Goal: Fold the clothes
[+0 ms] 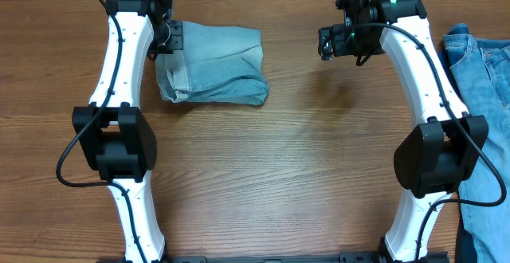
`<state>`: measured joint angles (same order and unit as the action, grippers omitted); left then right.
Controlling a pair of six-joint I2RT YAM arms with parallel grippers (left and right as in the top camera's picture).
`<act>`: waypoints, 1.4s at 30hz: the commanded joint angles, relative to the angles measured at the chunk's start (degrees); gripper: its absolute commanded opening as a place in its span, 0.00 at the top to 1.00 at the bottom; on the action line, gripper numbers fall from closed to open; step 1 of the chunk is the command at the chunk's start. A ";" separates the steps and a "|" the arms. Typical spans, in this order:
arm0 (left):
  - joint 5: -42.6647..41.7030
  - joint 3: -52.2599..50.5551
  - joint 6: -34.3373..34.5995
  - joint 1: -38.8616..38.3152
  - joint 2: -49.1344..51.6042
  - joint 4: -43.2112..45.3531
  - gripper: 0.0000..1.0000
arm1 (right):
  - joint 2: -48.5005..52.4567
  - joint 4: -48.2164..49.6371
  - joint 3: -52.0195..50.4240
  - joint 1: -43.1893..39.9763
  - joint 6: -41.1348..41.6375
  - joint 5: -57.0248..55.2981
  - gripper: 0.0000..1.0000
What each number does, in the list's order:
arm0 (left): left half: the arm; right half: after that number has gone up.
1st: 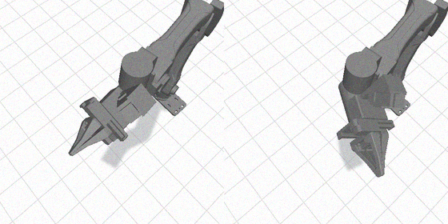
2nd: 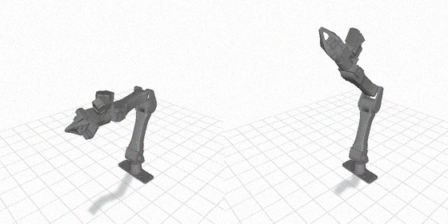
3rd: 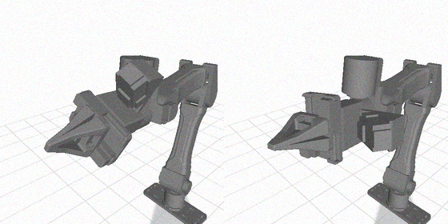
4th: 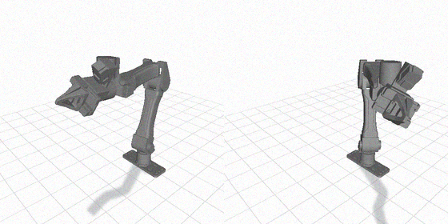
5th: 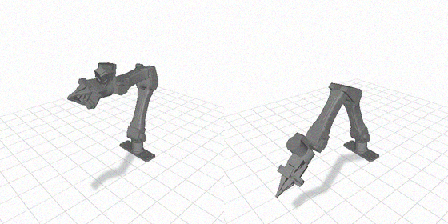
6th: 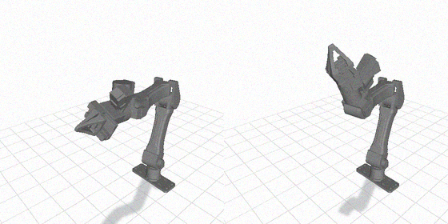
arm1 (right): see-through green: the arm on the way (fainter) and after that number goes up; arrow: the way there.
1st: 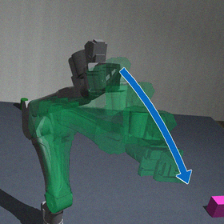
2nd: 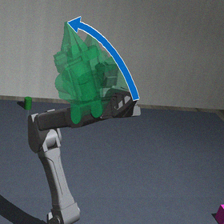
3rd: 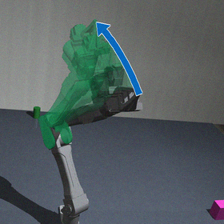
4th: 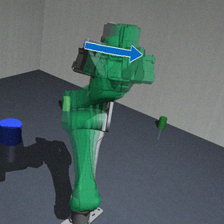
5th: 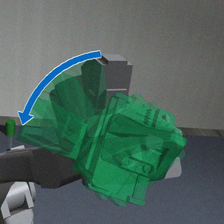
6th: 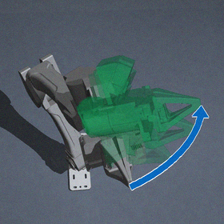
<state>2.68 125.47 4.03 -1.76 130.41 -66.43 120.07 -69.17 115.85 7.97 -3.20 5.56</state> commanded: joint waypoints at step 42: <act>-8.11 -3.19 3.67 2.91 -0.44 -4.96 0.96 | -0.37 -0.79 -0.09 0.11 0.24 0.07 0.00</act>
<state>-11.22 121.05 8.16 0.49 130.41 -69.93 120.07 -70.08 115.85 7.97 -3.20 5.56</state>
